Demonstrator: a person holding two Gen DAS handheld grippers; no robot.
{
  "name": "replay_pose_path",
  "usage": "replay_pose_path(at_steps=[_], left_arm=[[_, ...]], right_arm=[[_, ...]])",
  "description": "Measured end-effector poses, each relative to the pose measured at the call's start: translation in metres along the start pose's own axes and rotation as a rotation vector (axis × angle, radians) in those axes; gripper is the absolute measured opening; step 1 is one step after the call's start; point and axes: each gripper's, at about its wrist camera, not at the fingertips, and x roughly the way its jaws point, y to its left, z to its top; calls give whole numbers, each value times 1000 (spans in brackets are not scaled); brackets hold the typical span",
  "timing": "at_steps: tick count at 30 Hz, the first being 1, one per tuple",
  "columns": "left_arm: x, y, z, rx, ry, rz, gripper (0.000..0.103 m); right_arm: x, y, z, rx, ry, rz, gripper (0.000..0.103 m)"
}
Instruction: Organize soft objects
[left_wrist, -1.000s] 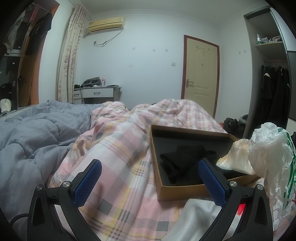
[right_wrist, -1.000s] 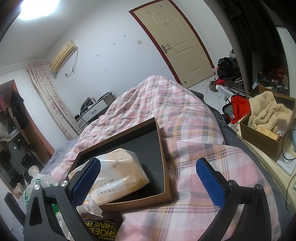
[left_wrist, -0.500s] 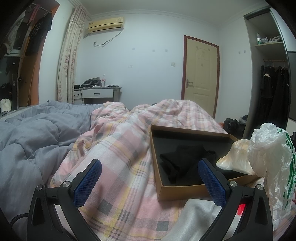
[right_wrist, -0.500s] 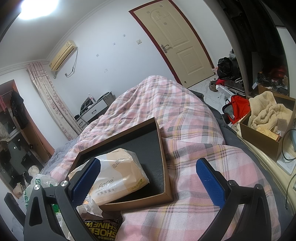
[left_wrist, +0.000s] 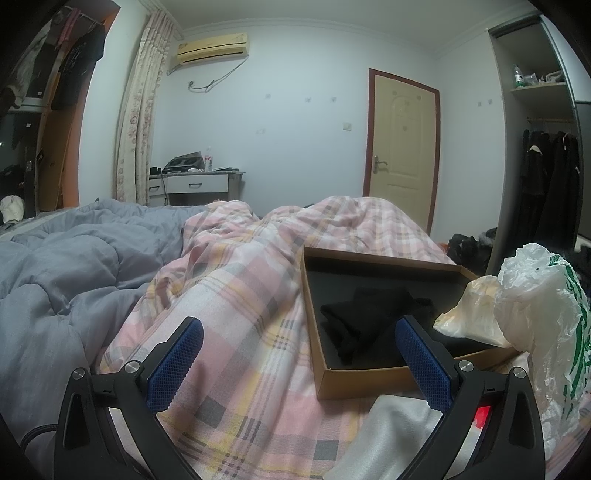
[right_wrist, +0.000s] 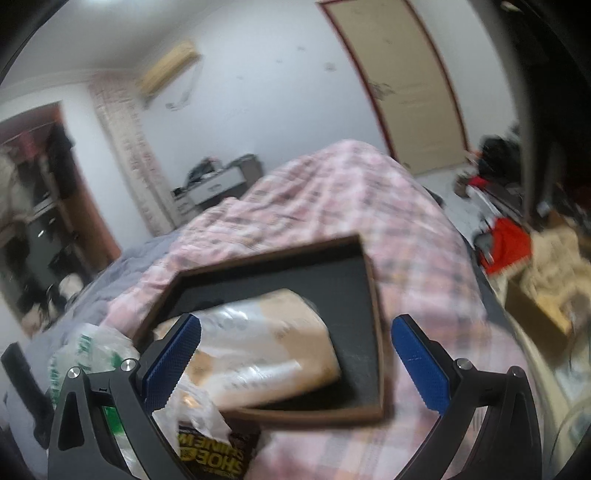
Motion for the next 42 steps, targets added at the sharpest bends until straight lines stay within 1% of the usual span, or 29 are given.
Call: replay_pose_path(at_steps=[2,4,6,9,10,13,17,18,20,22,23,26,29,32,33,36,39,42], left_arm=[[0,0,0,0,1,-1,103],[0,1,0,1,0,-1,103],[0,0,0,1,0,0,103],[0,-1,0,1,1,0,103],[0,0,0,2,1,0,103],[0,0,0,1,0,-1,103],[0,0,1,-4,-2,-11,103],[-1,2,2,-10,-3,-27,103],[-1,5,8,-33,-9,-91,103],[-1,2,19,-42,-13,-125,103],[1,-1,24,-34,-6,-126,103],[16,-13,39,4,47,-108,103],[39,-28,49,53,144,-100,103],[68,-39,50,108,262,-82,103],[79,-43,48,130,311,-76,103],[105,-49,40,171,414,-80,102],[116,-56,30,211,458,-90,98],[120,-61,28,233,463,-80,98]], right_arm=[[-2,8,10,-61,-38,-39,103],[1,14,16,-104,-40,-48,103],[8,17,14,-132,-31,-63,103],[24,15,2,-148,11,-71,103],[32,14,-6,-148,42,-73,103],[45,10,-9,-133,122,-95,103],[39,1,-8,-94,105,-102,103],[37,-1,-8,-83,101,-103,103],[35,-6,-7,-56,94,-102,103],[32,-14,-7,-16,85,-97,103],[31,-16,-7,-1,82,-95,103],[30,-25,-7,52,73,-88,103],[28,-28,-7,81,58,-83,103],[24,-25,-7,70,36,-93,103],[22,-22,-7,58,28,-98,103],[19,-16,-7,20,11,-112,103],[18,-12,-6,-12,-2,-127,103],[18,-10,-6,-32,-7,-136,103]])
